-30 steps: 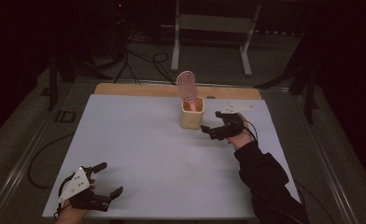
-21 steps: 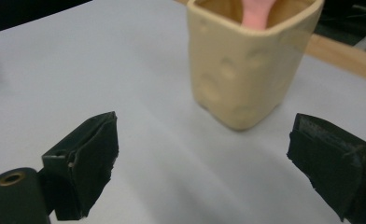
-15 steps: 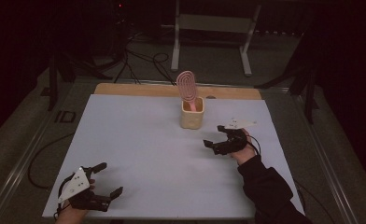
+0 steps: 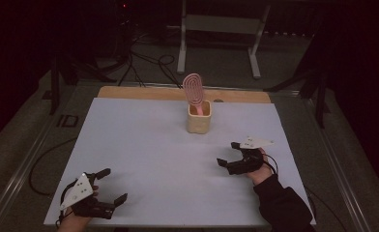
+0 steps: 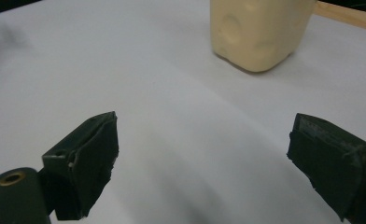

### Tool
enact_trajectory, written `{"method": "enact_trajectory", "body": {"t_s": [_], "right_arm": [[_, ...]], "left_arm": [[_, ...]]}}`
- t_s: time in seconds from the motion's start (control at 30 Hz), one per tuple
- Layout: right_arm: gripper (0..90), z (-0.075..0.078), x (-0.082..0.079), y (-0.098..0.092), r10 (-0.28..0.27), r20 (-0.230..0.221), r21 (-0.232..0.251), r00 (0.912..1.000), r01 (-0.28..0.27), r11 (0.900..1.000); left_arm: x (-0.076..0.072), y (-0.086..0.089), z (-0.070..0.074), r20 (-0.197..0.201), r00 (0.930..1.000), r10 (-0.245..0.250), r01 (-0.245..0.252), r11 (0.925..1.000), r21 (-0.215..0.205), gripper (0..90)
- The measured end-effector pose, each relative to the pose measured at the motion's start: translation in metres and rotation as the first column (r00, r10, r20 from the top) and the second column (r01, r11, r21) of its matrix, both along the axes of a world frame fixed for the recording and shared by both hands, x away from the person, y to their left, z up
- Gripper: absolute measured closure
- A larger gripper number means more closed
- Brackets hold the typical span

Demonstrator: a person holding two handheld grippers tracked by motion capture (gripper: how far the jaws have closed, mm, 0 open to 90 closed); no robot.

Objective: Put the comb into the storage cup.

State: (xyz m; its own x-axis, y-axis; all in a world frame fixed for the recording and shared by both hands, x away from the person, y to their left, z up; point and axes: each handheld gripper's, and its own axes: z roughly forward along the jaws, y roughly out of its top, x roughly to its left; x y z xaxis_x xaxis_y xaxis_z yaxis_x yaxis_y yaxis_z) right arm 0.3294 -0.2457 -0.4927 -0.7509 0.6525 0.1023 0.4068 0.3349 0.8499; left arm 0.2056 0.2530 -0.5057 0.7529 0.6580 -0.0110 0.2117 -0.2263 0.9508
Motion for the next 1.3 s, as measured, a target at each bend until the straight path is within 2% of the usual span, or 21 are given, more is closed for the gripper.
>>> {"method": "enact_trajectory", "body": {"t_s": [0.4, 0.63, 0.7, 1.0, 1.3], "right_arm": [[8.5, -0.008, -0.027, -0.030, -0.031, -0.025, -0.001, 0.9992, 0.031, 1.000], [8.5, -0.012, -0.042, -0.045, -0.059, -0.010, -0.004, 0.9982, 0.059, 0.998], [8.5, -0.013, -0.047, -0.048, -0.068, 0.000, -0.019, 0.9977, 0.068, 0.997], [8.5, -0.016, -0.062, -0.061, -0.104, -0.003, -0.034, 0.9946, 0.104, 0.994], [8.5, -0.020, -0.075, -0.071, -0.131, -0.016, -0.010, 0.9912, 0.131, 0.991]], "left_arm": [[0.001, 0.000, -0.001, -0.002, 1.0000, -0.002, 0.002, 1.0000, 0.002, 0.0], [0.001, 0.000, 0.000, -0.002, 1.0000, -0.002, 0.002, 1.0000, -0.001, 0.0], [0.000, -0.001, 0.000, -0.003, 1.0000, -0.002, 0.002, 1.0000, 0.001, 0.0], [0.000, -0.001, 0.000, 0.002, 1.0000, -0.002, 0.002, 1.0000, 0.004, 0.0], [0.000, -0.001, 0.000, 0.001, 1.0000, 0.000, 0.000, 1.0000, 0.004, 0.0]]}}
